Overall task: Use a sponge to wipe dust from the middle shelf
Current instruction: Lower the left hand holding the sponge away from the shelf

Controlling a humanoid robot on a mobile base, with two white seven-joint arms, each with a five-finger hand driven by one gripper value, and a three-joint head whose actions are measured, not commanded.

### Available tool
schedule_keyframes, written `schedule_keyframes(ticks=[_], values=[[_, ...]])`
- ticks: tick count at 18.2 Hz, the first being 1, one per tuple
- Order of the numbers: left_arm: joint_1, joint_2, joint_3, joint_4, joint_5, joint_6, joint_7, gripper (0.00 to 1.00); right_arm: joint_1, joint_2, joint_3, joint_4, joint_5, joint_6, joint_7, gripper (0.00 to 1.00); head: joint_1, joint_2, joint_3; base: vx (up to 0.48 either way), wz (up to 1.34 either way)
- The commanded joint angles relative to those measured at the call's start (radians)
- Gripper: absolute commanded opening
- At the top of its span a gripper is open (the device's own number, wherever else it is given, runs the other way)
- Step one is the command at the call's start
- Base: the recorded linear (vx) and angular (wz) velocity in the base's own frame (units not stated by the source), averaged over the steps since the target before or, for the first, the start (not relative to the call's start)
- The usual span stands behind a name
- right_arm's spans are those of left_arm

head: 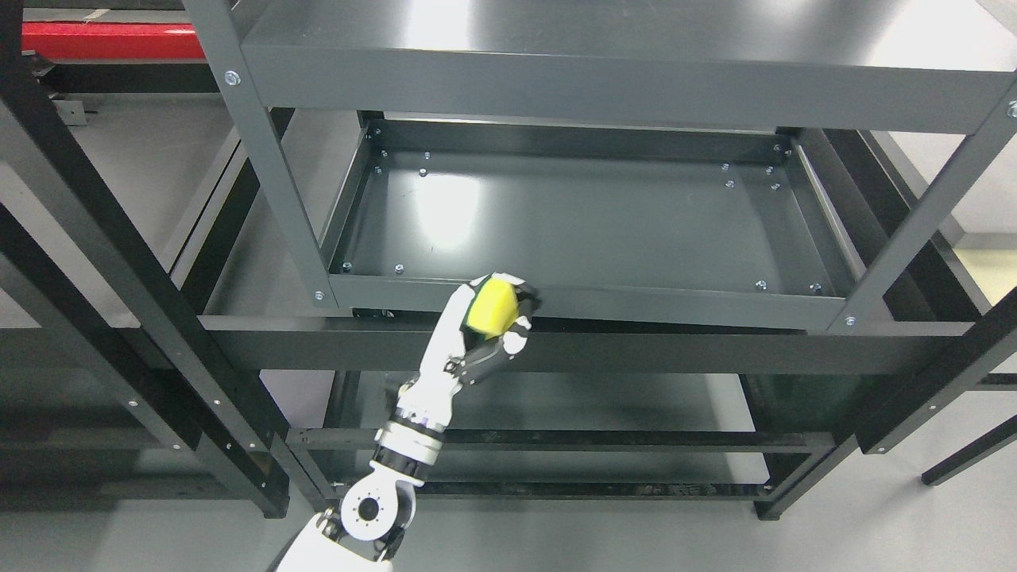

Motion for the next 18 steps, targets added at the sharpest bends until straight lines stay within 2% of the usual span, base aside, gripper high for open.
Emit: schedule_keyframes(ticks=[1,8,18], values=[[0.178,0.02,0.258,-0.222,-0.023,0.036,0.001,0.0,0.0,-0.017,0.0,-0.017,0.0,0.001,-0.001,1.0,0.0,0.0,0.0,0.0,0.0],[0.123,0.012,0.328,-0.229,-0.051,0.046,0.001,0.0,0.0,-0.017,0.0,-0.017,0.0,0.001,-0.001,1.0,0.0,0.0,0.0,0.0,0.0],[0.124,0.012,0.323,-0.229,-0.052,0.059,0.001,0.0,0.0,-0.017,0.0,-0.017,0.0,0.001,-0.001,1.0,0.0,0.0,0.0,0.0,0.0]])
